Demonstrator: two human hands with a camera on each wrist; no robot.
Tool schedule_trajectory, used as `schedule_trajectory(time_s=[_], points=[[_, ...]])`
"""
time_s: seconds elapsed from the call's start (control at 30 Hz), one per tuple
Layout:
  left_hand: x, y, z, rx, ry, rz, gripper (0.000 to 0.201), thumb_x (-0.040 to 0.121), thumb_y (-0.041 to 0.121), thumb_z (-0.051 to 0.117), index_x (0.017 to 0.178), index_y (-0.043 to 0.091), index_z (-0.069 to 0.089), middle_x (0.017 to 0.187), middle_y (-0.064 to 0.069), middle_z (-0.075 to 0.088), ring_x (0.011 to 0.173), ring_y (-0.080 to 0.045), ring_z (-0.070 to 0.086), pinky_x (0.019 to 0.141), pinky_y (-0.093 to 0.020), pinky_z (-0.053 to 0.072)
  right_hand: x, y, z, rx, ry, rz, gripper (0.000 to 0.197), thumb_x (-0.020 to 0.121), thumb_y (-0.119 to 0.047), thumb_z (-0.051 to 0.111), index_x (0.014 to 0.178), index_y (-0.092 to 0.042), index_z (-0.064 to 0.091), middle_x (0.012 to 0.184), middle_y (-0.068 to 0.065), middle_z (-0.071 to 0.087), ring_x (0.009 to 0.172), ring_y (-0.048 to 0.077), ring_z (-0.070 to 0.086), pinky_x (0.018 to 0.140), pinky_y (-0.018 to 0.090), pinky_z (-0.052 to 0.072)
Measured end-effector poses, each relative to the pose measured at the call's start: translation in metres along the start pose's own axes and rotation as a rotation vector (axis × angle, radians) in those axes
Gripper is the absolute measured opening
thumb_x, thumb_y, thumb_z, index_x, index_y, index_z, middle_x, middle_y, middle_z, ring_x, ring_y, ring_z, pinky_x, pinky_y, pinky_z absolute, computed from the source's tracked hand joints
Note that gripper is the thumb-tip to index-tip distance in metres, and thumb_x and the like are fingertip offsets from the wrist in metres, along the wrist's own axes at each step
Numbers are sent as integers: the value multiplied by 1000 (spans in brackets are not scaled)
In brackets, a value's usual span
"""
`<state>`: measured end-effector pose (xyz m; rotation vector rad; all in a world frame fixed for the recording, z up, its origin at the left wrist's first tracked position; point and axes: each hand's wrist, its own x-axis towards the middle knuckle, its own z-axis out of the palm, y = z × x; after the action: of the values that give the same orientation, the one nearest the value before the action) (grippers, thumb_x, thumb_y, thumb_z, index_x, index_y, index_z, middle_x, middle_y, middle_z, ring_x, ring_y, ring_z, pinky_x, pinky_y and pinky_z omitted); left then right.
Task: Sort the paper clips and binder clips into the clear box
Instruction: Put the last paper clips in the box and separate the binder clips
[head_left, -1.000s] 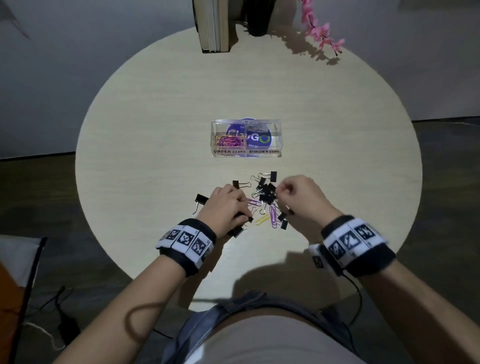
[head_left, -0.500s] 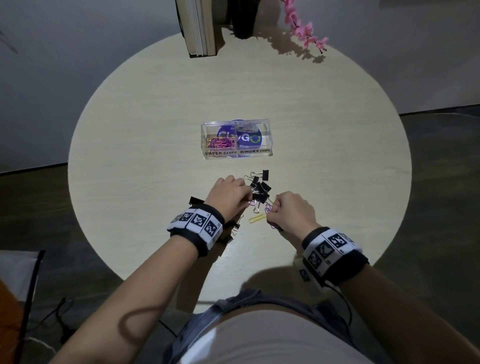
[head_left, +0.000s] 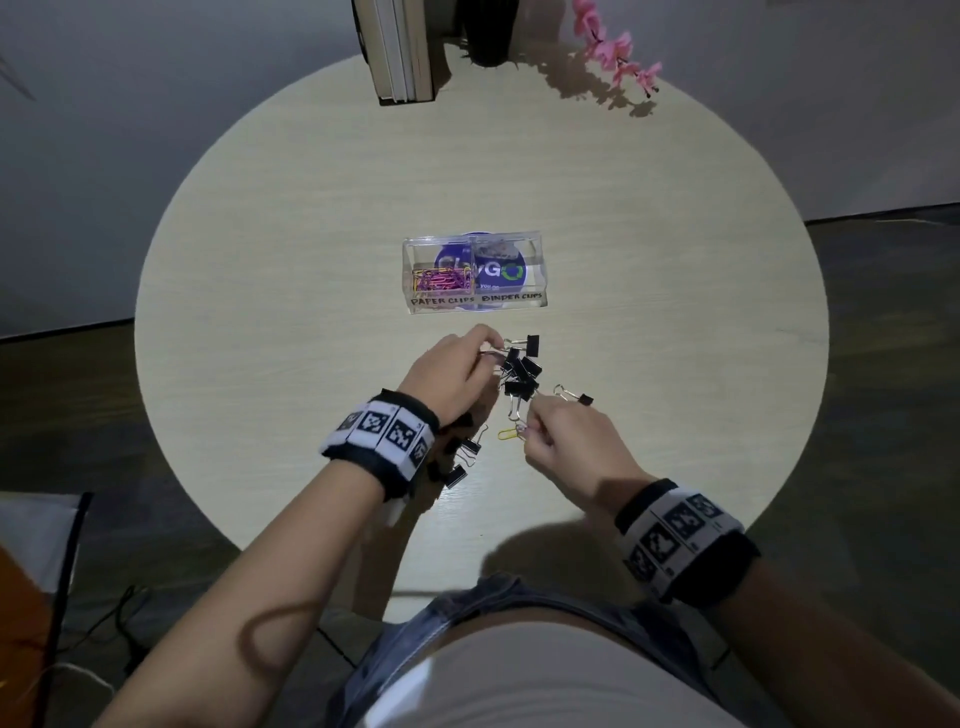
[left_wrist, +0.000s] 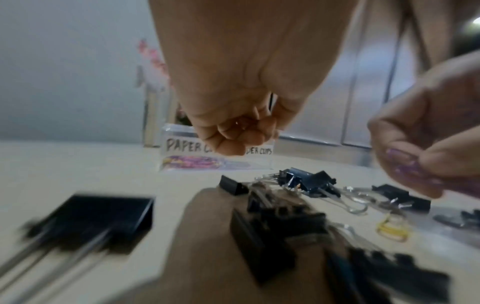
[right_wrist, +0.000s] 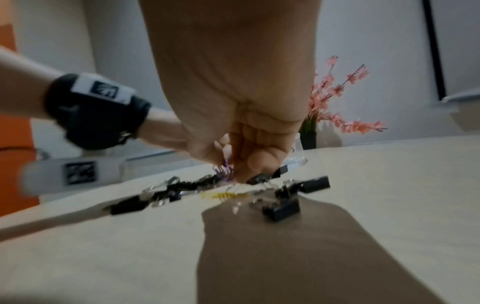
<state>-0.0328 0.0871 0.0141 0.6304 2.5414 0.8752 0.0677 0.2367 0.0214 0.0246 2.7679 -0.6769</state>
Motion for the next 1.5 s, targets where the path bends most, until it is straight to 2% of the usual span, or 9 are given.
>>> schedule_trajectory(time_s=[0.13,0.4,0.6,0.8,1.0,1.13,1.23,1.4,1.5], points=[[26,18,10,167,-130,68,29,83,38,60,107,21,58,100,-7,68,94,-27,60,77,-34,44,0,7,13,-2,-94,-14,17,91,-14,48,107,-12,55,104,10,64,100,32,57,76,38,45],[7,-9,2,157,-232,-36,45,69,35,77,106,22,55,95,1,66,85,-20,58,73,-31,44,-3,14,19,-38,-154,-41,12,92,-13,48,98,-8,57,109,9,57,105,28,51,75,36,45],[-18,-30,-21,-243,91,-236,18,94,28,43,103,15,52,91,-1,64,81,-24,57,74,-35,45,22,-3,-16,87,-117,5,15,86,-14,54,77,-24,48,81,1,61,78,23,52,65,30,37],[5,-41,-50,-270,389,-267,21,95,11,37,98,18,57,76,3,62,62,-4,56,63,-24,40,126,-51,-74,259,152,-45,8,86,-9,59,93,-10,64,70,-7,54,75,18,54,73,36,48],[40,-33,-78,-208,495,-263,20,89,11,48,98,14,65,97,-8,74,87,-28,63,77,-32,46,169,-68,-78,299,146,49,25,91,-10,57,108,5,67,111,19,69,101,32,64,91,38,53],[51,-19,-80,-115,420,-186,25,91,14,51,112,10,64,116,-11,68,104,-28,62,94,-38,49,145,-44,-68,387,233,137,28,91,3,44,97,-7,69,104,10,67,90,24,62,81,31,50],[53,-12,-72,13,352,-112,31,91,21,52,119,12,60,126,-9,62,120,-27,52,104,-42,40,123,-14,-49,419,209,196,29,87,3,47,78,-18,65,98,10,70,94,29,68,87,45,55],[34,-5,-45,89,214,-8,15,89,21,55,100,16,64,107,-2,66,92,-17,57,89,-35,46,103,14,-31,254,178,208,23,88,-2,50,93,-10,71,103,11,72,97,30,67,88,42,54],[21,-12,-25,199,5,1,27,82,37,61,103,21,63,109,-1,63,99,-19,55,84,-32,46,105,16,-25,107,158,146,14,88,-9,57,90,0,69,98,15,69,94,35,64,82,41,54]])
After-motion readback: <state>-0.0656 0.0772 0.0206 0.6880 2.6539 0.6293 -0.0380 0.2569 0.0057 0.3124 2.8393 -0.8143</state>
